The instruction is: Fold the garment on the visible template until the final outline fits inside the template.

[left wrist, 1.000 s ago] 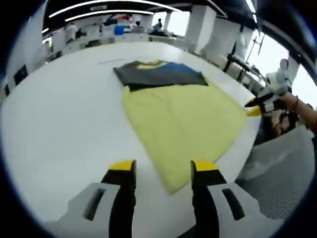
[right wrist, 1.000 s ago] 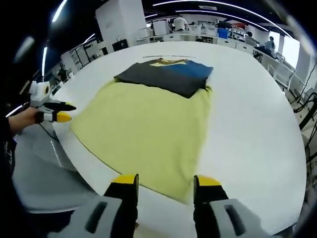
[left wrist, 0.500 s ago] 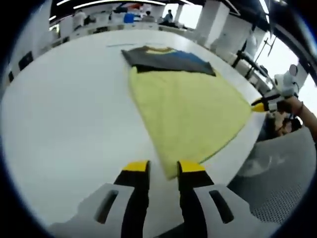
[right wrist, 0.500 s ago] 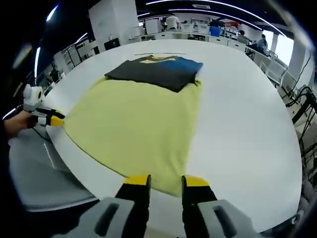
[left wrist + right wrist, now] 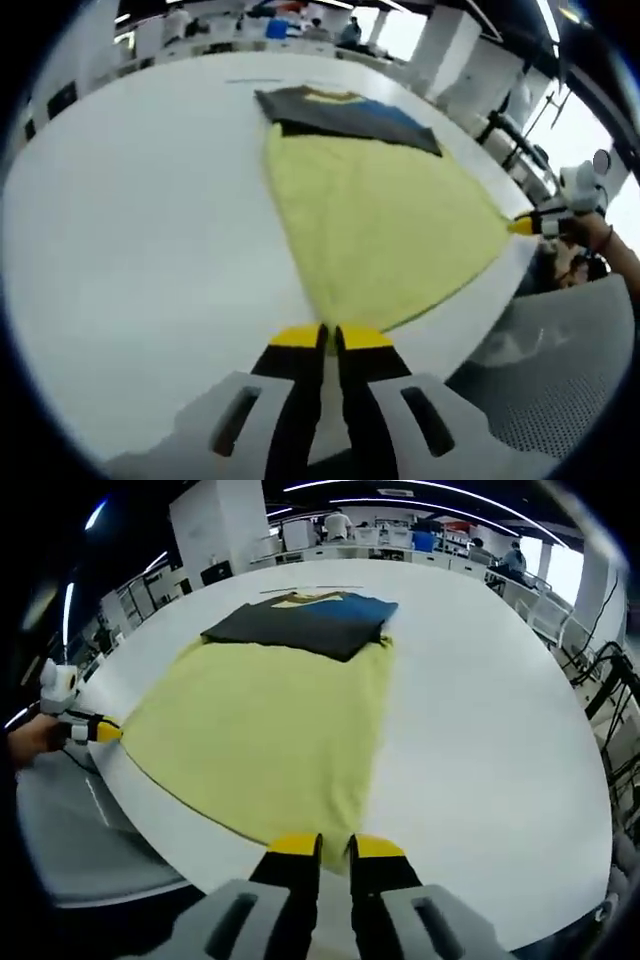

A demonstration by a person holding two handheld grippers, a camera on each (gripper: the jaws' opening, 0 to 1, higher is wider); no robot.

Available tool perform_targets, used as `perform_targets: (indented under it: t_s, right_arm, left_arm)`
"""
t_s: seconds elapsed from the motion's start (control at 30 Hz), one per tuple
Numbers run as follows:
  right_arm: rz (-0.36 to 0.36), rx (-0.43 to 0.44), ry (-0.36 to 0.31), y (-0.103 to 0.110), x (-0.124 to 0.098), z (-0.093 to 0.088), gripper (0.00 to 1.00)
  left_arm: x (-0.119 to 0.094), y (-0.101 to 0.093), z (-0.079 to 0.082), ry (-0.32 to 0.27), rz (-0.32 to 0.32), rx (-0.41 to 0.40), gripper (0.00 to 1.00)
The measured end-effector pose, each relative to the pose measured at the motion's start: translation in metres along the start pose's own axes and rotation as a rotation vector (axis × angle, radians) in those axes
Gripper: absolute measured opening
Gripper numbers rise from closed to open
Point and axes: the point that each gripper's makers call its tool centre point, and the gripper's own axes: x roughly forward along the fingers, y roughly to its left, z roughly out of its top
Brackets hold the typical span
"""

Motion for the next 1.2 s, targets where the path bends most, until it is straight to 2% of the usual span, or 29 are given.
perform_targets:
  t_s: [0.07, 0.23, 0.53, 0.9, 1.2]
  right_arm:
    - [0.005, 0.003, -0.005, 0.001, 0.001, 0.000, 0.00]
    - [0.002, -0.010, -0.004, 0.001, 0.001, 0.001, 0.00]
    - [0.011, -0.036, 0.007, 0.006, -0.003, -0.002, 0.00]
    - [0.037, -0.030, 0.020, 0.022, -0.012, -0.016, 0.00]
    - [0.044, -0.034, 0.027, 0.029, -0.016, -0.022, 0.00]
  left_arm:
    - [0.000, -0.001, 0.000, 0.003, -0.008, -0.015, 0.01]
    - [-0.002, -0.002, 0.000, 0.019, -0.011, -0.001, 0.00]
    - [-0.017, -0.005, 0.002, 0.031, -0.018, 0.066, 0.00]
    - [-0.031, -0.009, -0.017, 0.090, -0.008, 0.140, 0.00]
    - [-0.041, -0.008, -0.019, 0.110, -0.003, 0.163, 0.00]
